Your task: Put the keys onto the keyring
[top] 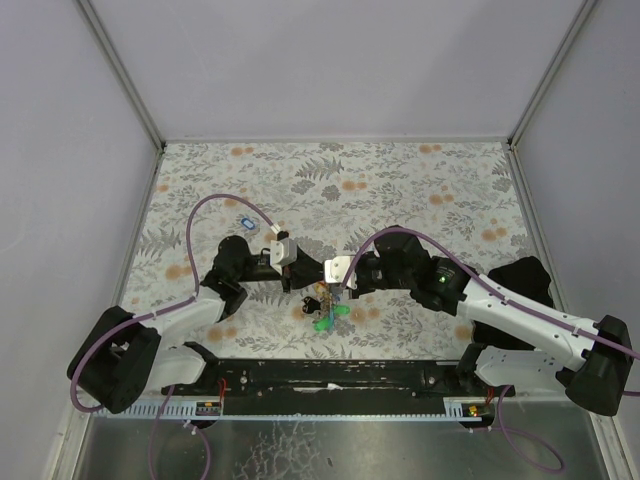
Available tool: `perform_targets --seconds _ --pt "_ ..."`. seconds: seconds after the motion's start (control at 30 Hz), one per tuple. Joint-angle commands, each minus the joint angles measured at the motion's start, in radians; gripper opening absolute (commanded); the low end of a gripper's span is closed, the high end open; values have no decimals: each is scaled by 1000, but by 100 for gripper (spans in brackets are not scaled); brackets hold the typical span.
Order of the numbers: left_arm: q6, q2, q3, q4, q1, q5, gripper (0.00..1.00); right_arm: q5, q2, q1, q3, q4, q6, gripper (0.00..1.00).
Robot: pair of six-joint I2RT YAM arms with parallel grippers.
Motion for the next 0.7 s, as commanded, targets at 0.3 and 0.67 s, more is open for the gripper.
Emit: perform_targets --seconds 0.3,0.67 --pt "16 17 35 -6 1 43 0 -14 -18 8 59 39 -8 0" --pt "-186 -5 -30 78 1 -245 0 64 -89 8 -64 107 72 0"
